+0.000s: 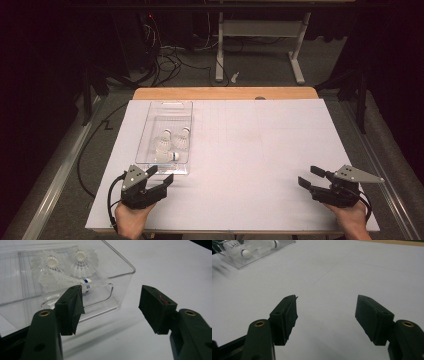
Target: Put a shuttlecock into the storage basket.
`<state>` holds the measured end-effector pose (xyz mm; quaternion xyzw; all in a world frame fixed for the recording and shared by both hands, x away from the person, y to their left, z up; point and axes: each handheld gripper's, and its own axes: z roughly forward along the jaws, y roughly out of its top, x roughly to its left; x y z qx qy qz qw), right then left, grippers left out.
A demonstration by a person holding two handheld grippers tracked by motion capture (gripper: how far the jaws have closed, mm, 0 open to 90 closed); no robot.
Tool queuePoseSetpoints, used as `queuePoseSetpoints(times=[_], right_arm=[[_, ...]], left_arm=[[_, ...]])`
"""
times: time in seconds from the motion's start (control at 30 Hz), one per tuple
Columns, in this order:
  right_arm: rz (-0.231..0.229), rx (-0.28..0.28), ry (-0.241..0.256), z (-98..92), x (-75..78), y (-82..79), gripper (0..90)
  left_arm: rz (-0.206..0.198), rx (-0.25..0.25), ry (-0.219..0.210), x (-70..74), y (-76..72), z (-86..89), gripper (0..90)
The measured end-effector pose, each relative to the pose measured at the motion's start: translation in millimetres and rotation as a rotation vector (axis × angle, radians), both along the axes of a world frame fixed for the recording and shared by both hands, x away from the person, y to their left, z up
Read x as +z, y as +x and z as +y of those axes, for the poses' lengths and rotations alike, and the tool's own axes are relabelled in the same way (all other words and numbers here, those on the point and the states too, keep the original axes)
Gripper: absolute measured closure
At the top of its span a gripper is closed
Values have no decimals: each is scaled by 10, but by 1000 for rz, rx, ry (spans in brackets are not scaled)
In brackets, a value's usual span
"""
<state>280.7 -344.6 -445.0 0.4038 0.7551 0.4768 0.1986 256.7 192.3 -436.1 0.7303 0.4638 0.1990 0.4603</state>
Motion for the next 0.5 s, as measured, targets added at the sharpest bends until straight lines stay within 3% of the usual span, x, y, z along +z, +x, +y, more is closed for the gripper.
queuePoseSetpoints(times=[0.5], right_arm=[[0, 0, -1, -2, -1, 2, 343]], left_arm=[[-6, -5, 1, 7, 1, -12, 370]])
